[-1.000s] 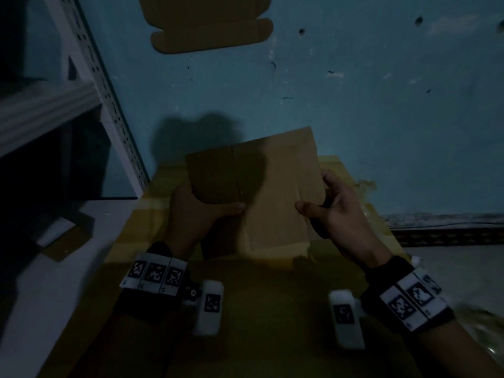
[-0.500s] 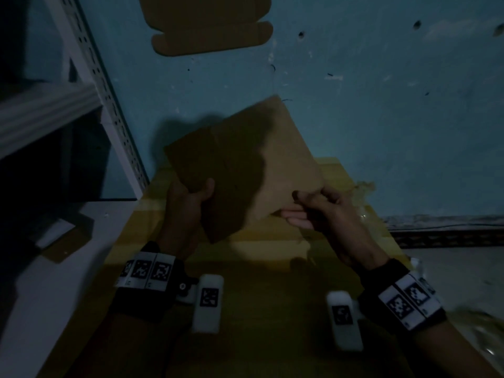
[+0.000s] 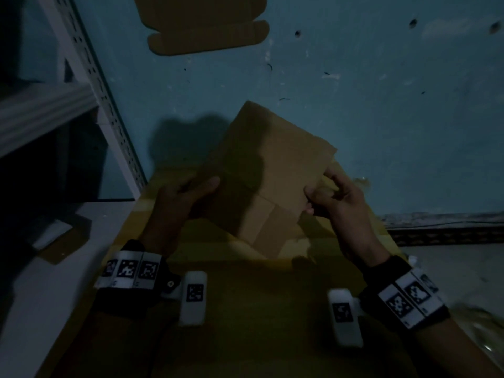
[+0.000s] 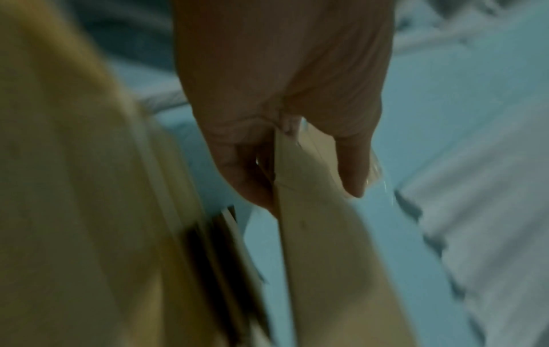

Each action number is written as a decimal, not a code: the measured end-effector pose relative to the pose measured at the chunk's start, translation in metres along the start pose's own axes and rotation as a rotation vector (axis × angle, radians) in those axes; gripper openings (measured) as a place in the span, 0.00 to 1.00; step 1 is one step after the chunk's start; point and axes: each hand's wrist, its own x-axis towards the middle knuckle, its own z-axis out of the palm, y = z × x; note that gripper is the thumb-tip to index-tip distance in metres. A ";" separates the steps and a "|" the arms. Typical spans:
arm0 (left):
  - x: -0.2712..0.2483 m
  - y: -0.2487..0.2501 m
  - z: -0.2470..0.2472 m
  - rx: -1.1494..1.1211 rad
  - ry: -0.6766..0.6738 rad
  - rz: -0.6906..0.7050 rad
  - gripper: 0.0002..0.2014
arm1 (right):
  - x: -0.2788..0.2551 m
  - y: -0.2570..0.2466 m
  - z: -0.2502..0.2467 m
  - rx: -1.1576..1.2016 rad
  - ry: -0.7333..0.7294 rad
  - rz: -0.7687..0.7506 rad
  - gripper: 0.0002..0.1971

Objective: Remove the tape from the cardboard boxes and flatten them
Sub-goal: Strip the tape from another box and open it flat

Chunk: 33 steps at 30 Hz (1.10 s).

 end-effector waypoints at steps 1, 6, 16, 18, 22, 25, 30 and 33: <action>0.000 -0.002 0.001 0.038 -0.016 -0.016 0.18 | -0.001 0.000 0.002 -0.012 0.015 0.005 0.22; -0.003 -0.008 0.009 0.059 -0.044 -0.048 0.08 | -0.003 -0.003 0.004 0.000 -0.042 0.092 0.08; -0.001 -0.015 0.017 0.099 0.021 0.098 0.19 | -0.005 0.013 0.015 -0.136 -0.205 0.204 0.07; -0.002 -0.015 0.019 0.145 0.024 0.150 0.19 | -0.004 0.014 0.014 -0.149 -0.181 0.202 0.08; -0.001 -0.016 0.021 0.247 0.052 0.212 0.19 | -0.005 0.013 0.016 -0.142 -0.167 0.193 0.07; -0.001 -0.017 0.021 0.308 0.087 0.193 0.19 | -0.006 0.008 0.015 -0.119 -0.160 0.171 0.04; -0.003 -0.015 0.018 0.238 0.084 0.125 0.16 | -0.007 0.006 0.013 -0.099 -0.173 0.128 0.04; -0.007 -0.010 0.017 0.127 0.030 0.009 0.16 | -0.005 0.010 0.015 -0.132 -0.131 0.090 0.03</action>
